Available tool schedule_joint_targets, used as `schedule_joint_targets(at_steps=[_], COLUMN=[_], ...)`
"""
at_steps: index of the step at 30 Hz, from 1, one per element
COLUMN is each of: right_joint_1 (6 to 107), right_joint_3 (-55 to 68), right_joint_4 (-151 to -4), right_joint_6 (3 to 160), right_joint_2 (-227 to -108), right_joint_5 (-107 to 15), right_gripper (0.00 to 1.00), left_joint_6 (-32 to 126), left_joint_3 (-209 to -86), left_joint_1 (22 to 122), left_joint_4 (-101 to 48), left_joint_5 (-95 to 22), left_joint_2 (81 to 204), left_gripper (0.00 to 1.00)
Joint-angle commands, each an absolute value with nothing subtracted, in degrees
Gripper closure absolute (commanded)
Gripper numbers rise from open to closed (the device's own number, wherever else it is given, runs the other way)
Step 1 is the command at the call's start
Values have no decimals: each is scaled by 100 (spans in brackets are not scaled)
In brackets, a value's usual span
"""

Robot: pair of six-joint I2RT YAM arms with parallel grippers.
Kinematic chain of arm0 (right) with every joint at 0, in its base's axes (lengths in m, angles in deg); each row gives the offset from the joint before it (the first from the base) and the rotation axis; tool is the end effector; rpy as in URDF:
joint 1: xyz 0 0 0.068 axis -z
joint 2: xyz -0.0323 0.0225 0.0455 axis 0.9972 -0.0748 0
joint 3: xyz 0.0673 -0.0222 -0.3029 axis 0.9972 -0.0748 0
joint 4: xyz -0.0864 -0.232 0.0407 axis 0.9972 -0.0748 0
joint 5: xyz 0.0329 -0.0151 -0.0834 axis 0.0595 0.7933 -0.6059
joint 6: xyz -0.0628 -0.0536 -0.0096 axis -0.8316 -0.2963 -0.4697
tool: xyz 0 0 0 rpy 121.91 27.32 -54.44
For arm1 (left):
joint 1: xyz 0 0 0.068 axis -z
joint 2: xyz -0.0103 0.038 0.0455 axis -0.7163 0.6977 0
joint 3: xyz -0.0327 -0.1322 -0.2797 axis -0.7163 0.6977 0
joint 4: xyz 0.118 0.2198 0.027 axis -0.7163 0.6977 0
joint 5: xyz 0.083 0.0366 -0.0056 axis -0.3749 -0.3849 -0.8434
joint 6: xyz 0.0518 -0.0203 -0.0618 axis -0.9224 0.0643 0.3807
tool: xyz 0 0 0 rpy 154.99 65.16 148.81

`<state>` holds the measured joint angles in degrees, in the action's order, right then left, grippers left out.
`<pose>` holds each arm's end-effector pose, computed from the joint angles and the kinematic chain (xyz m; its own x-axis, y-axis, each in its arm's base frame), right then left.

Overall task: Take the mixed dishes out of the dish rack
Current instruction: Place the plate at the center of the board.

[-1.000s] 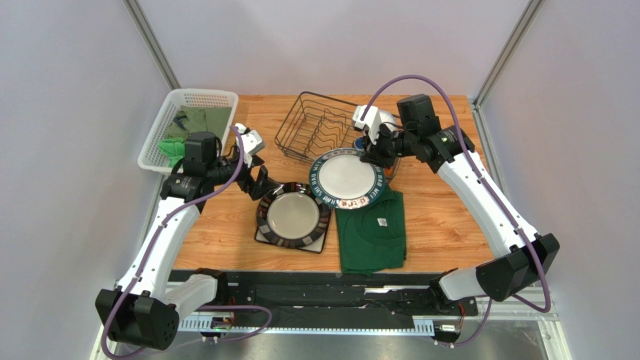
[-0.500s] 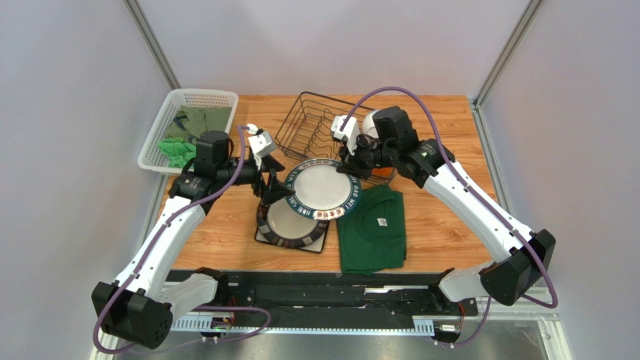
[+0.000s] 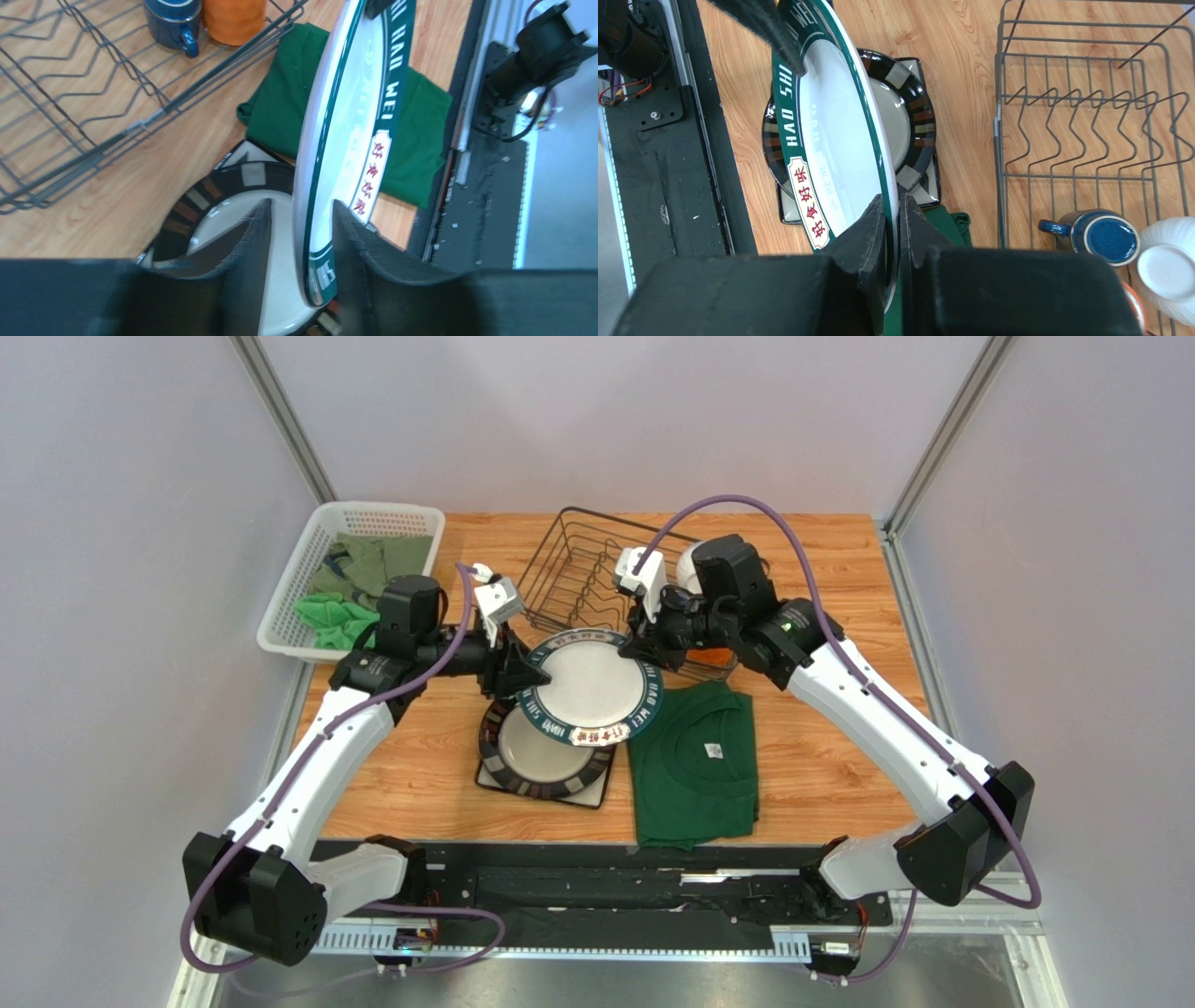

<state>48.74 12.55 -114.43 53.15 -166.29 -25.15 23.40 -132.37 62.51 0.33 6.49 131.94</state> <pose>0.2254 0.2132 0.4007 -0.1233 -0.4954 -0.8599 -0.9513 0.3056 -0.0397 0.2046 -0.1209 0.3527 -0.3350 0.2351 -0.9124 0.8998 0.3671 -0.2358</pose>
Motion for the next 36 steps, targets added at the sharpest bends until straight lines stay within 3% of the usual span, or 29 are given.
schedule_joint_targets(at_steps=[1,4,13,16,17,18,21,22,25,36], right_joint_1=[4827,4818,4818,4827,4827,4827,4827,4827,4827,4818], right_joint_3=[1201,1148,919,823,796,779,778,787,814,717], right_joint_4=[-10996,-10996,-10943,-10917,-10917,-10908,-10925,-10925,-10925,-10917], right_joint_6=[5480,5480,5427,5349,5313,5270,5295,5313,5322,5085], right_joint_2=[-16604,-16595,-16376,-16244,-16218,-16165,-16147,-16147,-16165,-16024], right_joint_5=[-2297,-2279,-2630,-2771,-2789,-2798,-2833,-2833,-2842,-2903], right_gripper=[97,94,66,64,51,19,14,8,0,0], left_joint_6=[2280,2245,1972,1999,1990,1973,1955,1972,2007,2289], left_joint_3=[-13363,-13372,-13443,-13372,-13354,-13337,-13240,-13188,-13196,-13345], left_joint_1=[6272,6272,6053,5745,5675,5535,5315,5270,5112,4742], left_joint_4=[-186,-133,544,675,728,833,965,983,1053,1115], left_joint_5=[987,1066,1171,1408,1444,1479,1514,1523,1567,1305], left_joint_2=[13234,13243,13515,13664,13752,13805,14025,14095,14420,15677], left_gripper=[79,100,100,100,100,100,100,100,100,100])
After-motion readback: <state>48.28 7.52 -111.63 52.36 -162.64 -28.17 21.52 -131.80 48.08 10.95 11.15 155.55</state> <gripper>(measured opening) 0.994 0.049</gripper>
